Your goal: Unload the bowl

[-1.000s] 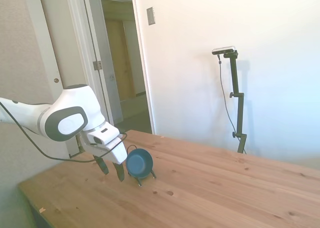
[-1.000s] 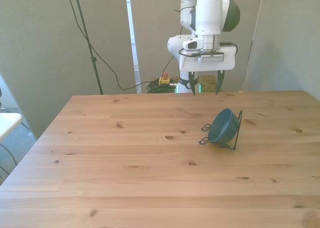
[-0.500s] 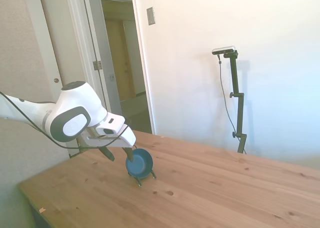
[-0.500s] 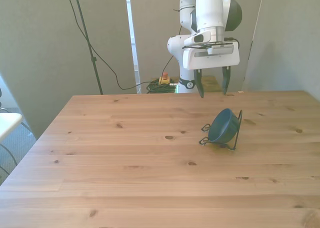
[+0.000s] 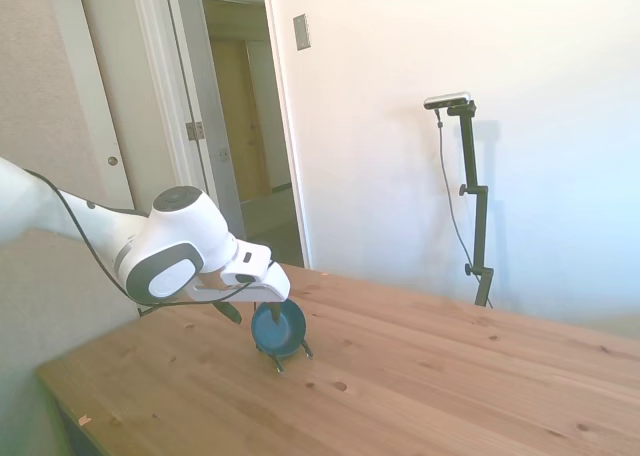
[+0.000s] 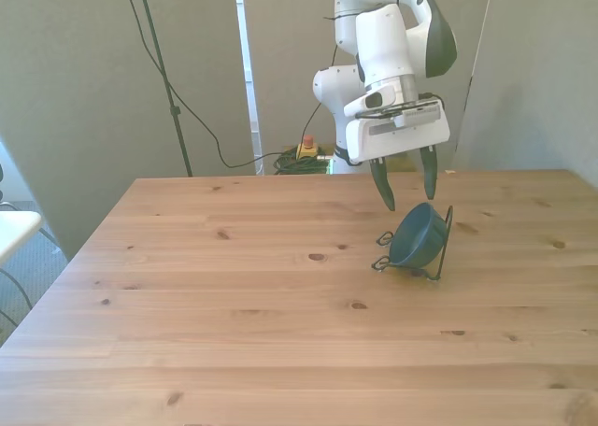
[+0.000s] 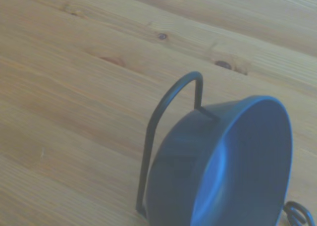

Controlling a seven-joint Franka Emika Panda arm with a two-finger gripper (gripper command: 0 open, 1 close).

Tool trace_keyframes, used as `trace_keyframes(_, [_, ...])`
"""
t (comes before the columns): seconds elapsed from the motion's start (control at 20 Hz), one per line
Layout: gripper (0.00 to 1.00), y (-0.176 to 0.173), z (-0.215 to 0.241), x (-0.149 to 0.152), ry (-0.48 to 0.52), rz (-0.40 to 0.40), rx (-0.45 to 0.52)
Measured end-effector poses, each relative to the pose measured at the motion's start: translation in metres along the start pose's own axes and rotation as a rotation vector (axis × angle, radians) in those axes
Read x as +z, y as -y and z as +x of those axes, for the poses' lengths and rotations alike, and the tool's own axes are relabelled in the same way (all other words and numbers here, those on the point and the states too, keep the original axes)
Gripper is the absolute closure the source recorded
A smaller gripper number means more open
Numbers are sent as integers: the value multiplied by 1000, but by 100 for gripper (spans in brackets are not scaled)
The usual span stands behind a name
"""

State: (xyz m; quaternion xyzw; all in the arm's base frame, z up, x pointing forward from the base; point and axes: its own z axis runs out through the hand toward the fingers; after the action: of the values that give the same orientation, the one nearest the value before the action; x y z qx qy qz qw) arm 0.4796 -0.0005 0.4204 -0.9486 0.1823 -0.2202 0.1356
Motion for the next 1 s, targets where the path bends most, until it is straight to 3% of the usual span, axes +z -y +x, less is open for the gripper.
trace_keyframes(0.15, [0,-1,5,10,11,9,-9])
trace_keyframes(0.2, [100,-1,7,14,17,11,-7])
trace_keyframes(0.5, [100,7,2,38,69,27,-30])
trace_keyframes(1.0, [100,9,0,40,93,48,-63])
